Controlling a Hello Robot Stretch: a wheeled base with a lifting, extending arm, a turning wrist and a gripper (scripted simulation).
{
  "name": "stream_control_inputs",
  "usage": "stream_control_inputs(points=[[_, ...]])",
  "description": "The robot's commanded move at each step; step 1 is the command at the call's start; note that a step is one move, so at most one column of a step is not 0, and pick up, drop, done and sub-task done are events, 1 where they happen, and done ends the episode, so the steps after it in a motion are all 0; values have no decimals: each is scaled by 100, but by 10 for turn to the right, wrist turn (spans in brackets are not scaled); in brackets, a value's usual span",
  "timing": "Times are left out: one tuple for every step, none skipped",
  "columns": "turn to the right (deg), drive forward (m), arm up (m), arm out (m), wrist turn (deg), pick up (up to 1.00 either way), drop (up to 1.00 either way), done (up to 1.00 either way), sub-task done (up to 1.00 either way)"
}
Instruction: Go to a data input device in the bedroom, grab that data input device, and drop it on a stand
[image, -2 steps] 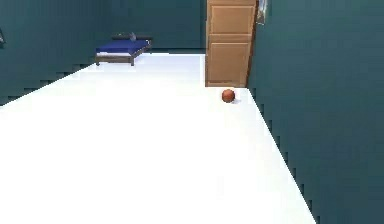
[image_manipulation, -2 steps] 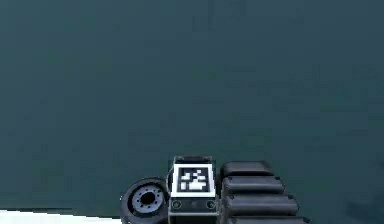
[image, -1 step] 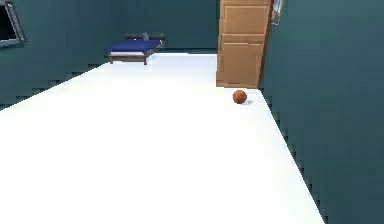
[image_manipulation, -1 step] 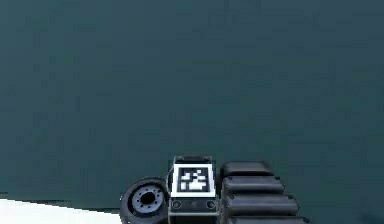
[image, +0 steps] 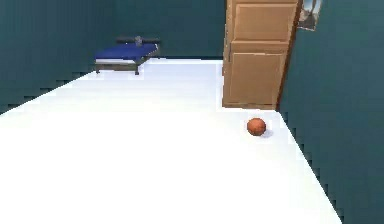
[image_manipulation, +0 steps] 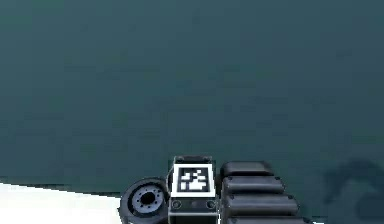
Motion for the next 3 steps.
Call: stream_control_inputs(points=[[0,100,0,0,0,0,0,0,0],[0,100,0,0,0,0,0,0,0],[0,95,0,0,0,0,0,0,0]])
